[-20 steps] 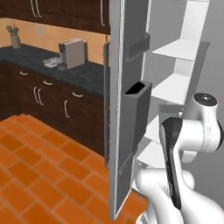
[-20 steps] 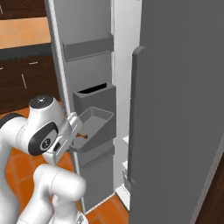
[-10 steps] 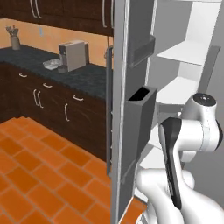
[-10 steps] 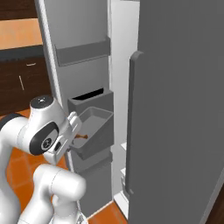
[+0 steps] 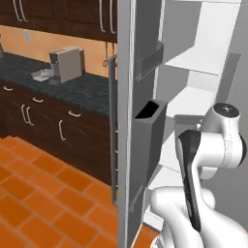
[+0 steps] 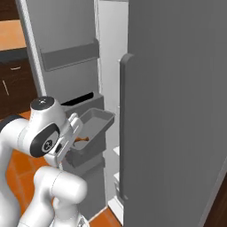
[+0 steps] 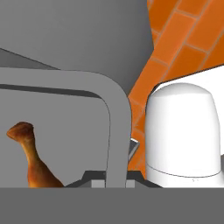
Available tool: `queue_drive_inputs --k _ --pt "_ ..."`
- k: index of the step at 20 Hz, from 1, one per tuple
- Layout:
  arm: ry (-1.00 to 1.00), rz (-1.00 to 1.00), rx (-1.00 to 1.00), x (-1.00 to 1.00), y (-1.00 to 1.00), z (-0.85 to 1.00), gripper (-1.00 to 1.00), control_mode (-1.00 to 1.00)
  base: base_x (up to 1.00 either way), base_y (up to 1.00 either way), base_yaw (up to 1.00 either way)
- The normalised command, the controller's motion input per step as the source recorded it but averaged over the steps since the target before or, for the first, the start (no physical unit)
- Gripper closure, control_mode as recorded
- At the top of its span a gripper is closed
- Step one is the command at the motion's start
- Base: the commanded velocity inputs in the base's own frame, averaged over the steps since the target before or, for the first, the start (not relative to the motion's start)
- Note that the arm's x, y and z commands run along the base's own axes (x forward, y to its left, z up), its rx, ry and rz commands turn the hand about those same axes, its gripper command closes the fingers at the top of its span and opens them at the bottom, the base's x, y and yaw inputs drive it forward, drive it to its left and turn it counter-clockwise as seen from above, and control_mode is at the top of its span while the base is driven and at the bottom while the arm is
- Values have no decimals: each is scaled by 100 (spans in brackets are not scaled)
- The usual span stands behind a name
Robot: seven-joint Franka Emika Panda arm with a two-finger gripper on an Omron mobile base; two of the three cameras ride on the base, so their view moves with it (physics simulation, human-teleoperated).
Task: Take the meat container that has the chicken drumstick and place it on the second highest rack of the freezer. Then take the vegetable container that has the garlic and sweet potato and place it on the highest rack of the freezer.
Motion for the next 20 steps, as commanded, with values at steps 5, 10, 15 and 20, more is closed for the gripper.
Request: queue_drive_inputs --k 5,10,15,20 --pt "0 0 0 0 0 0 100 100 50 10 -17" --pt "0 0 0 0 0 0 100 100 48 -8 -13" --pt "0 0 0 0 0 0 100 100 58 -3 -11" --pt "0 0 0 0 0 0 100 100 36 3 -5"
